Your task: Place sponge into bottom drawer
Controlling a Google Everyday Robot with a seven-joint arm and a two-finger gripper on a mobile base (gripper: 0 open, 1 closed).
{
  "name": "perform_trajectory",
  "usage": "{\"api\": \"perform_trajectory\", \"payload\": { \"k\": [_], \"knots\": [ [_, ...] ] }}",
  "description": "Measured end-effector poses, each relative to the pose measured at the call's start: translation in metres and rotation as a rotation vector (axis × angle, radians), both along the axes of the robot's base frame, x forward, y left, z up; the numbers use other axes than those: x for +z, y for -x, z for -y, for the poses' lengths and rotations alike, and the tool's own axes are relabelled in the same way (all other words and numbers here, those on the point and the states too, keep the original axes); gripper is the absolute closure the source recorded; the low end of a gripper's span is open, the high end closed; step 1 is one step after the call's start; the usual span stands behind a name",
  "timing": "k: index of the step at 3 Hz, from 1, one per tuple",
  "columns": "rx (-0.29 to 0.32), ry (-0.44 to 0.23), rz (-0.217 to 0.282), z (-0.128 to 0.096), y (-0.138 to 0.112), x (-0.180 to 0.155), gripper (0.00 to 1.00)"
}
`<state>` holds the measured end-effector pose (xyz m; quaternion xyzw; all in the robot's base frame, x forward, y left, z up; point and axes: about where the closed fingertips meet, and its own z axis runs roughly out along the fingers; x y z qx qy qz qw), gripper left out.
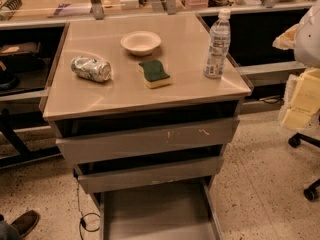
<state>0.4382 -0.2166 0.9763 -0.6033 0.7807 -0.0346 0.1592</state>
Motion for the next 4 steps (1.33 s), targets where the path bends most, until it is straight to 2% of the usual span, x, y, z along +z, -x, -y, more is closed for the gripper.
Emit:
{"api": "perform_trajectory", "payload": {
  "k": [1,2,3,4],
  "knots": [
    [0.000,0.000,0.000,0.000,0.000,0.000,0.00],
    [0.010,-0.001,0.028,-0.005,-0.007,0.004,0.00],
    [0.046,-0.003,0.058,-0.028,-0.038,0.008,0.00],
    [0.083,0.003,0.062,-0.050,-0.072,0.005,0.00]
  ]
}}
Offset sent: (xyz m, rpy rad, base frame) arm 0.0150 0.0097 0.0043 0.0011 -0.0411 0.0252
